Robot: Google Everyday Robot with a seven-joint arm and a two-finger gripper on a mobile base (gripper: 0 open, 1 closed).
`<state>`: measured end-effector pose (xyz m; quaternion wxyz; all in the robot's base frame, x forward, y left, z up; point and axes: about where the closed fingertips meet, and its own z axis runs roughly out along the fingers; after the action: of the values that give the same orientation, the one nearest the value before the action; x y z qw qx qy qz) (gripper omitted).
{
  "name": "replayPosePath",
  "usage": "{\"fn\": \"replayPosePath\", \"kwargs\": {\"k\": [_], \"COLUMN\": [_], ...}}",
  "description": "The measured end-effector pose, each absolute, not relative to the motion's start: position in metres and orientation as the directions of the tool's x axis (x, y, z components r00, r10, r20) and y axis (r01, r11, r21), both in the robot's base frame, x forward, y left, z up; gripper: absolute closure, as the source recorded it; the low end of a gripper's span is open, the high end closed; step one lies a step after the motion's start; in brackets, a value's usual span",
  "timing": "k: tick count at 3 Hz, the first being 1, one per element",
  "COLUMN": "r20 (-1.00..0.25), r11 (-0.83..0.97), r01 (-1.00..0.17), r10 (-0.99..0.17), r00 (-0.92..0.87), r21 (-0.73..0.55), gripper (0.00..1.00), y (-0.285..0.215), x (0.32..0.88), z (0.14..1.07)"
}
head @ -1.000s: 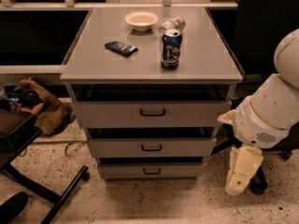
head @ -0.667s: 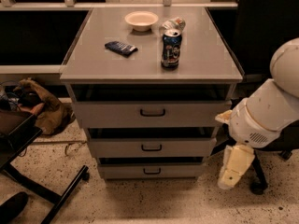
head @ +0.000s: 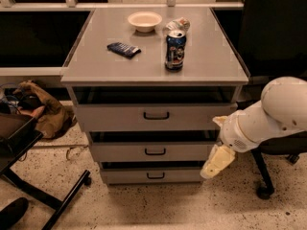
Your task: Open top drawer
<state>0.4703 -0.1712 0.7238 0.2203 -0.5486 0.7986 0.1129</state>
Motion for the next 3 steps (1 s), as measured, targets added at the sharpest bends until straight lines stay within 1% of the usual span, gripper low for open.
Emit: {"fn": "replayPosePath", "kwargs": {"k": [1, 2, 3], "r20": [-0.55, -0.562, -0.562], "r11": [0.403, 0.419, 0.418], "r01": [-0.905, -0.893, -0.893], "r10": [-0.79, -0.784, -0.784], "r00": [-0.271, -0.265, -0.264], "r21": [-0.134, -0.163, -0.163], "gripper": [0.0, 0.0, 0.0], "y": [-0.1537, -0.1536, -0.1534], "x": [0.506, 0.5157, 0.5159], "z": [0.711, 0.7138, 0.7136]}}
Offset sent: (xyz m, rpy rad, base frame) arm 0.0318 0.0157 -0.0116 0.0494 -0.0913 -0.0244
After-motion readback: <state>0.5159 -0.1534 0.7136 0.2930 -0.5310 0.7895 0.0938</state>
